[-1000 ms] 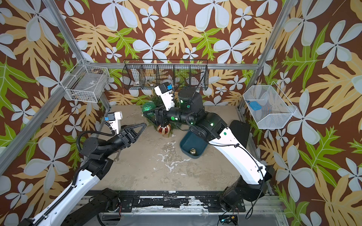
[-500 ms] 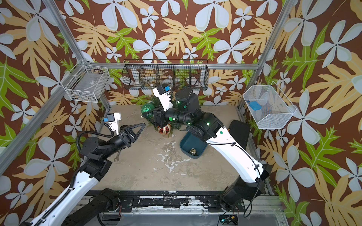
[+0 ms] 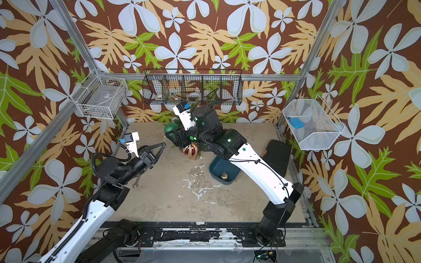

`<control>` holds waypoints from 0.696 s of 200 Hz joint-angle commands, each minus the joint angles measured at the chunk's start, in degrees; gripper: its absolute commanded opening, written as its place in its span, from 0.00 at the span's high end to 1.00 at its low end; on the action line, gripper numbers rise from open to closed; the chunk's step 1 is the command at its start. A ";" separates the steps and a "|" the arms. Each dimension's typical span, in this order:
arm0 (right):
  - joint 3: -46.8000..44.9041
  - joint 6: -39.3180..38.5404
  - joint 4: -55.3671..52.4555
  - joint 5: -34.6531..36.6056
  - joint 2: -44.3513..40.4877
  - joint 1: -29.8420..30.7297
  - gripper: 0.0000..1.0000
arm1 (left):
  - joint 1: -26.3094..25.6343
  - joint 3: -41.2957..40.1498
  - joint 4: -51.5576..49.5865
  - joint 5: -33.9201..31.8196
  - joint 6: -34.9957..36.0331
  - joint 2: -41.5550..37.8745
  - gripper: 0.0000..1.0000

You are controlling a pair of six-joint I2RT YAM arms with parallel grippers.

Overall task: Decorate the small christmas tree with ornaments
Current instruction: Hang an ornament on the christmas tree.

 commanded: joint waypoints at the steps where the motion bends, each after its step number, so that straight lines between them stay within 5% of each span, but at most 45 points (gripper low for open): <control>1: 1.28 -1.48 -0.35 3.13 1.14 0.24 0.45 | 1.06 -0.65 0.98 -0.43 0.55 0.23 1.00; 139: 10.63 -4.52 -6.80 8.36 10.32 0.11 0.45 | 4.52 -1.49 6.29 2.30 -0.41 7.46 1.00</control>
